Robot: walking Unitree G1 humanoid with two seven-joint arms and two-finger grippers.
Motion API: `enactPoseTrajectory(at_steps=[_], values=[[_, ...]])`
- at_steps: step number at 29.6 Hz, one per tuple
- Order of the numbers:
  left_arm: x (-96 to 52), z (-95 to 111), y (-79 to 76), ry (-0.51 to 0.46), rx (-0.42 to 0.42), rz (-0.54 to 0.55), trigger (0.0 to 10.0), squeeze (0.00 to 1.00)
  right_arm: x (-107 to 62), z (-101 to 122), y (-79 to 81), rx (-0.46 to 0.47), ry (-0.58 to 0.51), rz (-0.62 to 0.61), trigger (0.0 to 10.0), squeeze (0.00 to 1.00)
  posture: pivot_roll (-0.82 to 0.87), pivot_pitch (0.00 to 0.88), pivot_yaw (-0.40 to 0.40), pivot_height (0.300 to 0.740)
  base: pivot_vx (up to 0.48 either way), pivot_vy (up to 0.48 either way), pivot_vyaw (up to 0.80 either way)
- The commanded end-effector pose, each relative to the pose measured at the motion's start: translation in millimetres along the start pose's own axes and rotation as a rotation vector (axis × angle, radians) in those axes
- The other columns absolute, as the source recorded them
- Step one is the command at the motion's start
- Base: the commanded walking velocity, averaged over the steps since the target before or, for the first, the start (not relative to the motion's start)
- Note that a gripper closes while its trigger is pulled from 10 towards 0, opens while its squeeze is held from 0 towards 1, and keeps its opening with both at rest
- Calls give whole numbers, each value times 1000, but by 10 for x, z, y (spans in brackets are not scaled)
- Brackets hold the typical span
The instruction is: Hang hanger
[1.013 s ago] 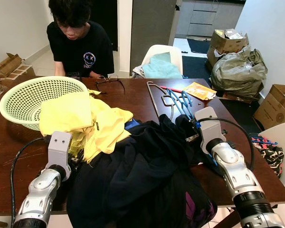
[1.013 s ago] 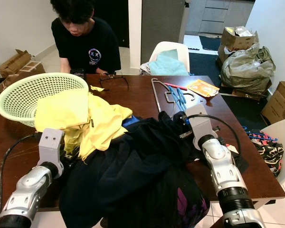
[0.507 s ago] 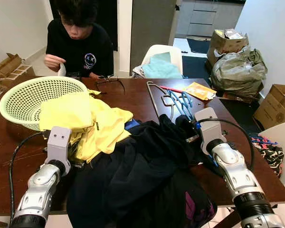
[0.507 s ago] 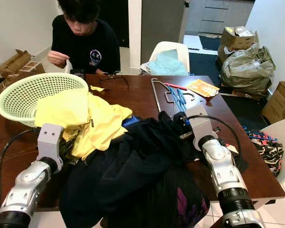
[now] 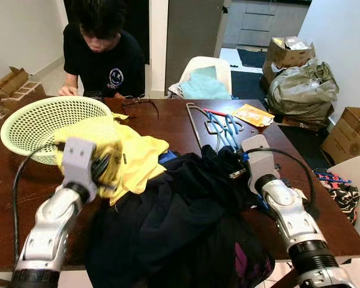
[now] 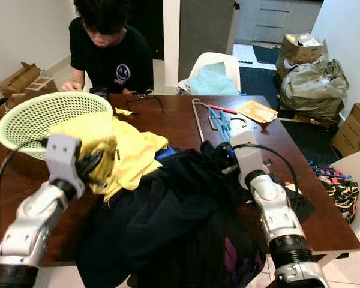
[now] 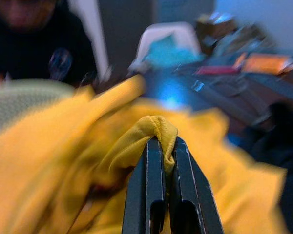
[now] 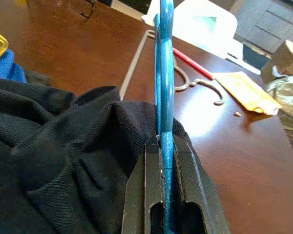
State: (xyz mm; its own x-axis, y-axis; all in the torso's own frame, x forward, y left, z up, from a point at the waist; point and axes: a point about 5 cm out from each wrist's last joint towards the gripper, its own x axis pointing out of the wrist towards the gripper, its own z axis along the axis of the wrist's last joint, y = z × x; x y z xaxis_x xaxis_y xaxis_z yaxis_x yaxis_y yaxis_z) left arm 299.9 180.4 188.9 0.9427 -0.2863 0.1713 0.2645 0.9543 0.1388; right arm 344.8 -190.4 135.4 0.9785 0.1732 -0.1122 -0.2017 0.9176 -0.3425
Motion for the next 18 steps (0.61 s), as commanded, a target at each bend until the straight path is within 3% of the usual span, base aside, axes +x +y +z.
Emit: enactPoseTrajectory(at_steps=[1,7,9,12,15,16,17,18], values=[[26,41,-173,-1,-18,-48,10000,0,24,22,16,43,-24,3,10000,0,26,0,-40,740,0,0,0],[62,188,-308,-43,-16,-85,10000,0,59,77,50,88,-53,14,10000,0,37,0,-38,740,0,0,0],[98,315,-304,-75,25,-86,10000,0,95,168,46,154,-97,10,10000,0,44,0,-37,740,0,0,0],[163,547,-172,-138,100,-35,10000,0,132,364,-25,317,-196,-9,10000,0,48,0,-38,740,-326,0,0],[166,572,-159,-143,106,-30,10000,0,135,381,-32,332,-206,-10,10000,0,48,0,-38,740,-326,0,0],[209,709,-49,-184,141,4,10000,0,145,495,-94,390,-263,-31,10000,0,58,0,-39,740,-390,0,0],[209,709,-49,-184,141,4,10000,0,145,495,-94,390,-263,-31,10000,0,58,0,-39,740,-390,0,0],[277,970,142,-260,199,58,10000,0,148,681,-208,431,-348,-75,10000,0,63,0,-37,740,-386,0,0]])
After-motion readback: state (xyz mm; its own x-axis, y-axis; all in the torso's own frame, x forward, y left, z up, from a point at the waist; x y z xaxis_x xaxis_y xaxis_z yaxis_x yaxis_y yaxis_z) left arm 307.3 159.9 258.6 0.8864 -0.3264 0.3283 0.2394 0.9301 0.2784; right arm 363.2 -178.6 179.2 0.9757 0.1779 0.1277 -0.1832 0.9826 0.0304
